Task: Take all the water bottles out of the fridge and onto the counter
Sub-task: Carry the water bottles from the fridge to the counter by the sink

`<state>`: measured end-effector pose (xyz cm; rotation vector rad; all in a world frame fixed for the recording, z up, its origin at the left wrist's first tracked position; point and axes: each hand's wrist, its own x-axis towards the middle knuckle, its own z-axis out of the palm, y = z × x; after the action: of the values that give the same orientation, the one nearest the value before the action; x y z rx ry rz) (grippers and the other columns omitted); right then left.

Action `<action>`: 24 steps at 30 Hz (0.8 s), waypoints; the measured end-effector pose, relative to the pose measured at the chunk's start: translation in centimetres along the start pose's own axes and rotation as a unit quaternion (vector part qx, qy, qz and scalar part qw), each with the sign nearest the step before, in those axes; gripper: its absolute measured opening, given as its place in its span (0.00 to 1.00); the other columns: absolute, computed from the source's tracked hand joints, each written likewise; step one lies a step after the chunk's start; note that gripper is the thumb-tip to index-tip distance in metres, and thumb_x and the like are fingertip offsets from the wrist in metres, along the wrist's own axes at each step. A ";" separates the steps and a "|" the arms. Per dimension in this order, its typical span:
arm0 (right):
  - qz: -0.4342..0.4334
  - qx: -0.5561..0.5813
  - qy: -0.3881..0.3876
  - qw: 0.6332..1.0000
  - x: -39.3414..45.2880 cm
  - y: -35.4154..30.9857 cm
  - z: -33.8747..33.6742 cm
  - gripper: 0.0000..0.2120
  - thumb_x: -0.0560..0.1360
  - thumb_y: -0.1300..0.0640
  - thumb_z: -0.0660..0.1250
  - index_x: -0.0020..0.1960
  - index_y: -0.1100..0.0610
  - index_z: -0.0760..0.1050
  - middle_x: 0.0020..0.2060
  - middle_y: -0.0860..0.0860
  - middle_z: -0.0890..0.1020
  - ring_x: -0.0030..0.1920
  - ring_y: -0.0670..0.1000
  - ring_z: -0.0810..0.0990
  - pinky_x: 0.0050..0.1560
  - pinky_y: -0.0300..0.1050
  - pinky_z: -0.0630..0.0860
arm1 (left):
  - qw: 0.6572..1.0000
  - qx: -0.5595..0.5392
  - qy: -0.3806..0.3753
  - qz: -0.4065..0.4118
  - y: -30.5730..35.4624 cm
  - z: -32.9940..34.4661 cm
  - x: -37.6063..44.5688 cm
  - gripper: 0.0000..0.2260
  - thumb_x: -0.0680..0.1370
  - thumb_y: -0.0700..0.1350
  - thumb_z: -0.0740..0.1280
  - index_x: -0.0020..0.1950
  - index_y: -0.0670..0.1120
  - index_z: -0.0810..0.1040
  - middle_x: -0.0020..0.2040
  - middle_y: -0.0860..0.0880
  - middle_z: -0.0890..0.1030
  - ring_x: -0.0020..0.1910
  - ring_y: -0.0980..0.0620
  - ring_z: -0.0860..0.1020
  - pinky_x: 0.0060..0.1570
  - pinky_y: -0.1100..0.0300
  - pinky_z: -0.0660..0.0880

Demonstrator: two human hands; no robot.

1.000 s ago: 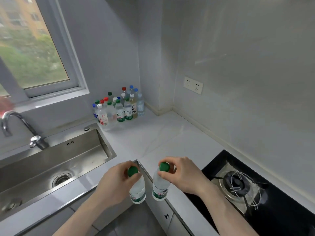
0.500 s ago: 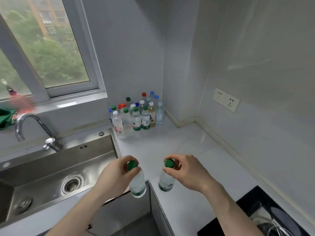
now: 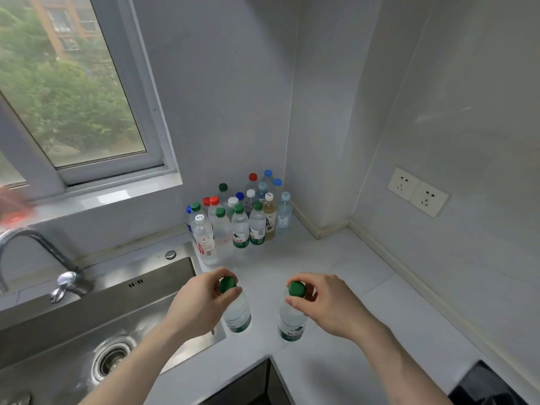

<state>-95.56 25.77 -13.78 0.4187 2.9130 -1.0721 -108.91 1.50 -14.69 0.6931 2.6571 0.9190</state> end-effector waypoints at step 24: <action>0.043 -0.007 0.009 0.999 12.7 -1.1 4.2 0.09 0.77 0.42 0.71 0.56 0.40 0.76 0.43 0.38 0.80 0.44 0.44 0.77 0.50 0.43 0.76 | 0.996 0.082 -0.037 0.001 -10.7 -0.7 17.2 0.07 0.79 0.59 0.68 0.54 0.59 0.78 0.47 0.55 0.80 0.45 0.51 0.78 0.40 0.57 0.72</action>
<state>-108.40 25.37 -17.56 0.5507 2.8868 -1.0409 -127.68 2.57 -22.16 0.7509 2.6875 0.6687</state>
